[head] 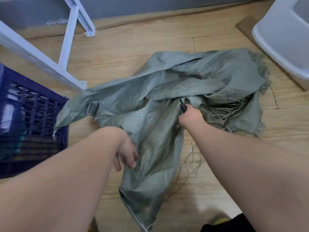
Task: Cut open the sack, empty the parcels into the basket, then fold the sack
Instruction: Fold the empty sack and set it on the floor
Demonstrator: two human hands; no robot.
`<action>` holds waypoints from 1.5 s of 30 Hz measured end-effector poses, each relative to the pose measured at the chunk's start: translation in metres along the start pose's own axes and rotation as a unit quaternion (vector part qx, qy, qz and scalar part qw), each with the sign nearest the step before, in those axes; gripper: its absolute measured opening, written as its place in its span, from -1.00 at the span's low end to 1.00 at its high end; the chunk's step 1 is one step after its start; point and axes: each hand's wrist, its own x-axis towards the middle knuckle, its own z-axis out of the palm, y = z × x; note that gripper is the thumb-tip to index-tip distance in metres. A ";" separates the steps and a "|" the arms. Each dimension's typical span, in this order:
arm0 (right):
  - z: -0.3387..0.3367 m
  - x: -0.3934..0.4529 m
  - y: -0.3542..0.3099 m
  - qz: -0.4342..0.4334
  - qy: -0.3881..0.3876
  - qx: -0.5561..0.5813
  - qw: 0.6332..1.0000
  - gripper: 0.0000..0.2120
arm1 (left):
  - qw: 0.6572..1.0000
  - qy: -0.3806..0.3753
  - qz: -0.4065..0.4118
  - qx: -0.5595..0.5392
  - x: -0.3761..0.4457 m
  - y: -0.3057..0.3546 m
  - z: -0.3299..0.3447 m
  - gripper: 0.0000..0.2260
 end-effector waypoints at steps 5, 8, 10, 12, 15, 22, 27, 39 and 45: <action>-0.004 0.001 0.008 0.078 0.020 0.162 0.983 -0.72 | 0.787 0.610 0.064 0.066 -0.014 0.018 -0.047 -0.82; -0.008 -0.005 0.004 0.140 -0.025 0.379 0.914 -0.73 | 0.682 0.698 0.115 0.185 -0.018 0.029 -0.074 -0.74; -0.008 -0.008 0.002 0.146 -0.057 0.431 0.888 -0.69 | 0.738 0.630 0.075 0.229 -0.013 0.031 -0.090 -0.64; -0.009 -0.010 0.001 0.144 -0.078 0.459 0.873 -0.66 | 0.813 0.537 0.026 0.223 -0.006 0.032 -0.101 -0.49; -0.014 -0.003 0.004 0.146 -0.077 0.493 0.854 -0.61 | 0.846 0.512 0.083 0.124 -0.003 0.033 -0.100 -0.54; -0.044 0.021 -0.011 0.042 0.149 0.274 0.949 -0.72 | 0.819 0.548 0.016 -0.169 0.007 -0.017 -0.073 -0.76; -0.078 0.025 -0.054 -0.168 0.258 -0.042 0.950 -0.70 | 0.954 0.284 -0.090 0.046 -0.003 -0.023 -0.046 -0.65; -0.035 -0.012 0.031 -0.089 -0.009 -0.136 0.987 -0.75 | 0.772 0.620 -0.028 -0.141 0.032 -0.010 -0.062 -0.45; -0.061 0.005 0.067 0.130 0.134 0.030 0.982 -0.70 | 0.829 0.540 0.031 -0.141 0.068 -0.014 -0.060 -0.51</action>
